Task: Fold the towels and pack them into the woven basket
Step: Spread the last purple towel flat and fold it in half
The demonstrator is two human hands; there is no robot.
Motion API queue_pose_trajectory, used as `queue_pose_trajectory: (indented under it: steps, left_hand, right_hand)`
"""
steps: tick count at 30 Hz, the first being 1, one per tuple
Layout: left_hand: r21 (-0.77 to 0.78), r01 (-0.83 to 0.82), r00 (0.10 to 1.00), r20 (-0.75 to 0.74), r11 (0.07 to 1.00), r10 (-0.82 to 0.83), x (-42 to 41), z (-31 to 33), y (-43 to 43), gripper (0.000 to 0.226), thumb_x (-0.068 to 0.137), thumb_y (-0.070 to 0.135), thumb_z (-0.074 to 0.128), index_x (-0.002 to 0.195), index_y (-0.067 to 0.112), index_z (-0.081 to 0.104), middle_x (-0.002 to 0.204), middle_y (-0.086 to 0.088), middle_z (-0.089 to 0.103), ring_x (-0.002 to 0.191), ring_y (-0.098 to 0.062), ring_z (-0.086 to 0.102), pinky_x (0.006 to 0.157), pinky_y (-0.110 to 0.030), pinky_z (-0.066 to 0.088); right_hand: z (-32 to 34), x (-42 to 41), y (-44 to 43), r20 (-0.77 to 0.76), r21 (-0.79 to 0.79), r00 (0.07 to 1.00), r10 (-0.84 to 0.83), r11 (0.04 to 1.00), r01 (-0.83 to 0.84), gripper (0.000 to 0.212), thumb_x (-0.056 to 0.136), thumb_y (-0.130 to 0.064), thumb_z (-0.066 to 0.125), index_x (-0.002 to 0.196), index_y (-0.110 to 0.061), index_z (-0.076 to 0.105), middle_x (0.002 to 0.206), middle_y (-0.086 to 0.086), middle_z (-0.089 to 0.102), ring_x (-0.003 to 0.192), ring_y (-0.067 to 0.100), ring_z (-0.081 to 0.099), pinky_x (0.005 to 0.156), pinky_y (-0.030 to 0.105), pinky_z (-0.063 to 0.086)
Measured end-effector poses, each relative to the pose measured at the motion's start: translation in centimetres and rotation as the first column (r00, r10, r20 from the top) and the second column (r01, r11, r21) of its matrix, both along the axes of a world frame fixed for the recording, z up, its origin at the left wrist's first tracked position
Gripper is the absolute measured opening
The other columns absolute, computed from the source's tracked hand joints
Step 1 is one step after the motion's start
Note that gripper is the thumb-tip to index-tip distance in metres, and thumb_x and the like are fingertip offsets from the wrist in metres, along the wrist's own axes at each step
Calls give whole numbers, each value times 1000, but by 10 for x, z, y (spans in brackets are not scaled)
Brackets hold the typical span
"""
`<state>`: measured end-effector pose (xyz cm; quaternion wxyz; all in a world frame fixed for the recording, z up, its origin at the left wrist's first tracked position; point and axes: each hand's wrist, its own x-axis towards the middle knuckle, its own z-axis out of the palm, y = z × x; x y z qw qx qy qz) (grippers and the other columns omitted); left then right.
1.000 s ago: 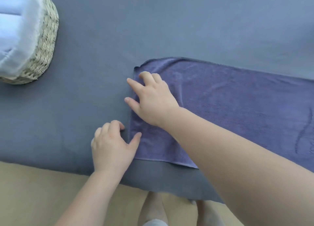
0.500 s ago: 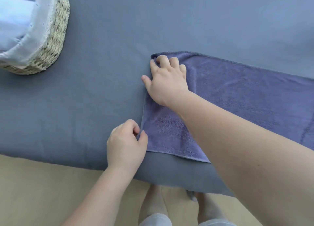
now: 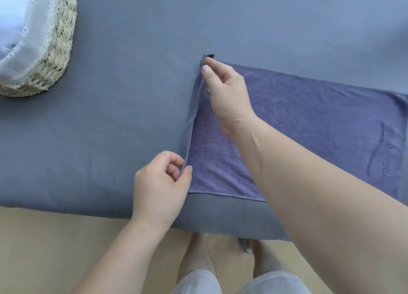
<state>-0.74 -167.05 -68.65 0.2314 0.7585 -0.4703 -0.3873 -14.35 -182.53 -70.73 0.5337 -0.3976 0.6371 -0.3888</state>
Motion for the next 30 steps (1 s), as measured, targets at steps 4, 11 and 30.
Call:
queue_pose_trajectory:
  steps: [4, 11, 30]
  left_hand:
    - [-45, 108, 991, -74, 993, -112, -40, 10, 3, 20, 79, 17, 79, 75, 25, 61, 64, 6, 59, 57, -16, 56, 62, -38, 52]
    - [-75, 270, 953, -124, 960, -278, -133, 14, 3, 18, 79, 17, 78, 77, 25, 61, 63, 5, 57, 57, -14, 54, 60, -37, 51]
    - [-34, 493, 864, -93, 869, -494, -379, 11, 35, 18, 81, 21, 73, 79, 30, 58, 58, 11, 51, 65, -11, 52, 64, -34, 49]
  right_hand:
    - [16, -39, 7, 347, 145, 911, -224, 972, 184, 35, 107, -33, 45, 119, -12, 70, 113, -4, 73, 100, 14, 68, 90, 31, 53]
    - [31, -135, 22, 588, 244, 725, -358, 933, 263, 56, 108, -43, 35, 130, -1, 64, 117, 5, 71, 108, 24, 67, 108, 44, 48]
    - [37, -399, 65, 501, 209, 797, -336, 941, 266, 61, 107, -49, 32, 126, -3, 67, 120, 5, 71, 107, 22, 67, 107, 44, 47]
